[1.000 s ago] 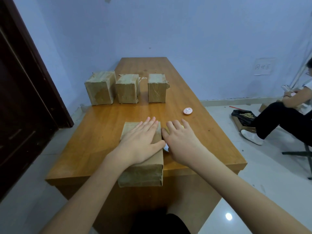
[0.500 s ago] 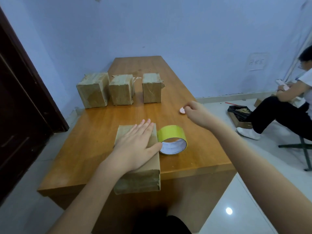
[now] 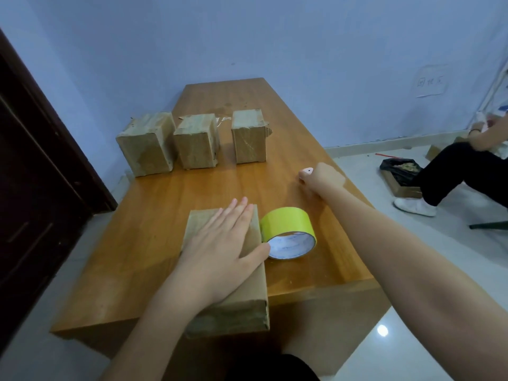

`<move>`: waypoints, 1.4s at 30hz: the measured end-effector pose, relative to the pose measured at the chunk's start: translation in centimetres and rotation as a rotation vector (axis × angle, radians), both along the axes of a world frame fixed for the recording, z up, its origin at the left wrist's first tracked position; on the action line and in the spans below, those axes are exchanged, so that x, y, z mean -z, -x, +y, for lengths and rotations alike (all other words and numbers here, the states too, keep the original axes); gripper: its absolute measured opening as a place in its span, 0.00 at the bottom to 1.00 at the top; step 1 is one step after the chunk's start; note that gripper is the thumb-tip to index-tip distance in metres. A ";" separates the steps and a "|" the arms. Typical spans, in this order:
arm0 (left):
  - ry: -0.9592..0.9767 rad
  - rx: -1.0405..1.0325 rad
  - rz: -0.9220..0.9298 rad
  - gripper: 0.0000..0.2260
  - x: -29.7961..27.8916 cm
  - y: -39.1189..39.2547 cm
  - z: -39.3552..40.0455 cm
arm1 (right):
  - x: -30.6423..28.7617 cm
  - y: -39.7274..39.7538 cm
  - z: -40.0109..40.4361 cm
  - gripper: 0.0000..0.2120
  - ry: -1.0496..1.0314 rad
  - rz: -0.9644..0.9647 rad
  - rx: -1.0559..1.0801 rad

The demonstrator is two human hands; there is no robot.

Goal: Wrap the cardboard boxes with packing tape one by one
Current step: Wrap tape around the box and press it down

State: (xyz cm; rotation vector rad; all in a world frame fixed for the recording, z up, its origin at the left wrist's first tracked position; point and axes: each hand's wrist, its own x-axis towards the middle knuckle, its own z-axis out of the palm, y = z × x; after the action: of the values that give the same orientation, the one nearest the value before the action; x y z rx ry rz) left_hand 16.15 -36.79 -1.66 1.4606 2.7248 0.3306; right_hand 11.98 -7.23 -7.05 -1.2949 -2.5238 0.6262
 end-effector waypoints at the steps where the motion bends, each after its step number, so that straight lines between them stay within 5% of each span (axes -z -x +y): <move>1: -0.005 0.001 -0.001 0.33 0.0 0.0 0.0 | 0.3 0.3 0.0 0.13 -0.026 0.006 0.018; 12: -0.019 0.011 0.000 0.34 0.1 0.1 -0.2 | 0.8 0.6 -1.0 0.11 -0.064 0.216 -0.122; 16: -0.023 0.013 0.005 0.33 0.2 0.1 -0.2 | -1.6 -0.8 -2.4 0.04 0.081 0.527 -0.222; 20: -0.016 0.014 0.001 0.32 0.2 0.3 0.0 | -5.5 -3.9 -5.2 0.09 0.327 0.687 -0.298; 26: -0.016 0.002 -0.002 0.32 0.1 0.1 0.0 | -7.3 -9.9 -10.3 0.06 0.559 0.652 -0.374; 42: -0.023 -0.034 -0.007 0.31 -0.1 -0.2 0.2 | -6.0 -14.0 -15.6 0.09 0.356 0.539 -0.356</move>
State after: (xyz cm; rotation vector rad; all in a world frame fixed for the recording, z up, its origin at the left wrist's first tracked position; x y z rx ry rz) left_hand 16.32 -36.60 -1.58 1.4170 2.7528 0.3690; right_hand 25.95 -22.85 -1.04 -0.6271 -2.2463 1.3437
